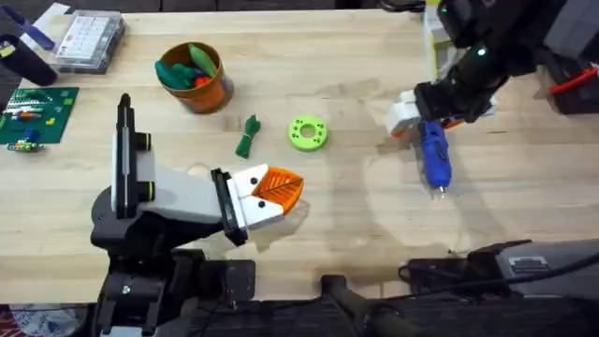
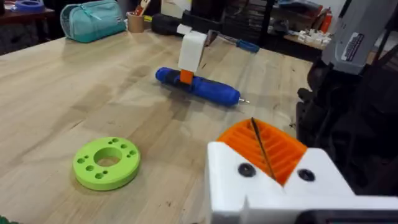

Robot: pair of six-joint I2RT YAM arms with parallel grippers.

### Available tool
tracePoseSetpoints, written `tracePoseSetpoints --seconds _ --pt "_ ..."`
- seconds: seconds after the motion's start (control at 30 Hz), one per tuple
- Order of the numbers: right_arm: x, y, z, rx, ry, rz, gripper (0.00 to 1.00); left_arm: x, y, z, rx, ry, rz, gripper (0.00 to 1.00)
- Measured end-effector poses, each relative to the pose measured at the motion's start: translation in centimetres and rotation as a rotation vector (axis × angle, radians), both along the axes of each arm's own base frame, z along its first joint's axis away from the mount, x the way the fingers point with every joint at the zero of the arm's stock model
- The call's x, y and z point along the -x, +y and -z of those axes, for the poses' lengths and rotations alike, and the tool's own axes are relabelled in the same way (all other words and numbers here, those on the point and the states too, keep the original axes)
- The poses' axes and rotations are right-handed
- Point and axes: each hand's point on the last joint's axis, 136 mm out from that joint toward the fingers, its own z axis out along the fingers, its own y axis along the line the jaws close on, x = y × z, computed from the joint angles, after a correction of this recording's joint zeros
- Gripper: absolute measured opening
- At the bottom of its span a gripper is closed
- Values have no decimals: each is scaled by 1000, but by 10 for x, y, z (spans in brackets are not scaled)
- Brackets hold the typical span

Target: Pick up the gripper from the table and insert it into the empty holder that is missing its gripper. Then pick up a screw, insert it into the mounting hole, and use the screwdriver to tighten it. Finally, clean up the table by picking up the vegetable and placing it into the bucket.

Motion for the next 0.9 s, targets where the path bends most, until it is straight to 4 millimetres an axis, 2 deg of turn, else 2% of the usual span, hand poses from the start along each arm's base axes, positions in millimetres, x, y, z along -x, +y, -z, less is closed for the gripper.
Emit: tracePoseSetpoints --seconds 0.3,0.63,0.9 --pt "-3 -28 3 -4 3 105 986 0 0 0 0 0 0 8" --pt "-2 -31 48 -7 -28 113 986 0 0 0 0 0 0 8" --pt "-15 -50 48 -21 -77 163 986 0 0 0 0 0 0 8"
